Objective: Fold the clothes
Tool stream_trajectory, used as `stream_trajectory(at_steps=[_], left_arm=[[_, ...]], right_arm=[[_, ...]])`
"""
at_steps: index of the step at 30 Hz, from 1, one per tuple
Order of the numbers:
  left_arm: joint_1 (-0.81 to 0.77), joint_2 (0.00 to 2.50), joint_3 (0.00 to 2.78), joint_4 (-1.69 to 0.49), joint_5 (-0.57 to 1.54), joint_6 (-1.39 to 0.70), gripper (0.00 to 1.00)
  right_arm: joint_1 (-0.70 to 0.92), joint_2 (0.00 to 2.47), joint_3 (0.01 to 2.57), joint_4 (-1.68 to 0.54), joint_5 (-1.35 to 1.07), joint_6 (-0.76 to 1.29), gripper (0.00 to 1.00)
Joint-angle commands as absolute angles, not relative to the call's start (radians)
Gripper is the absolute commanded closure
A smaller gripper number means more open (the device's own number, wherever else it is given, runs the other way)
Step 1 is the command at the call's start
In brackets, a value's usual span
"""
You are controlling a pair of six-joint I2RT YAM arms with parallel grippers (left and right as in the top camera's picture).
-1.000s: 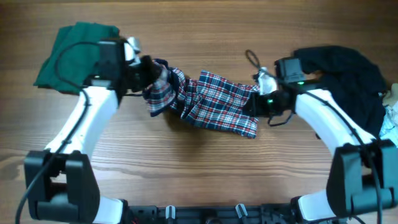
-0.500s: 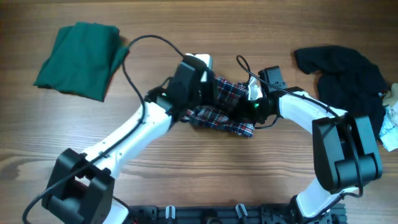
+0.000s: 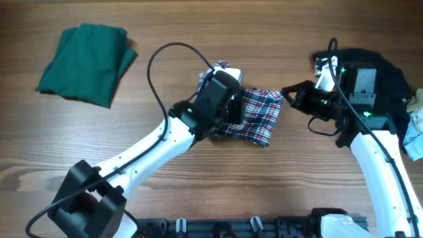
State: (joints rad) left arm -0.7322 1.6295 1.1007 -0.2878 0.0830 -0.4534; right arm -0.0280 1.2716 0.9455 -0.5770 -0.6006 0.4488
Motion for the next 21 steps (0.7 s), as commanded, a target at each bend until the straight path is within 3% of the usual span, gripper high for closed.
stream_trajectory(at_steps=[1,3,9,13,16,17,21], left_arm=[[-0.776,1.603,1.119,-0.273,0.088,-0.461,0.1],[-0.788,1.603,1.119,-0.273,0.088,-0.477,0.0],[-0.741,1.544,1.121,-0.249,0.088,-0.506,0.01],[-0.597,1.318,1.121,-0.29,0.076,-0.535,0.01],[-0.373,1.113,1.121,-0.414,0.068,-0.589,0.01],[-0.301,1.069,1.121,-0.461,0.069,-0.593,0.0],[-0.023,0.988,1.121,-0.666,0.069,-0.592,0.0]], right_arm=[[-0.027,1.299,0.955,-0.583,-0.607,0.437,0.9],[-0.027,1.303,0.955,-0.579,-0.607,0.436,0.89],[-0.027,1.306,0.955,-0.555,-0.607,0.434,0.88],[0.027,1.341,0.955,-0.508,-0.607,0.426,0.88],[0.164,1.386,0.965,-0.393,-0.585,0.448,0.84],[0.217,1.408,0.986,-0.381,-0.551,0.446,0.82],[0.504,1.569,1.172,-0.374,-0.368,0.231,0.51]])
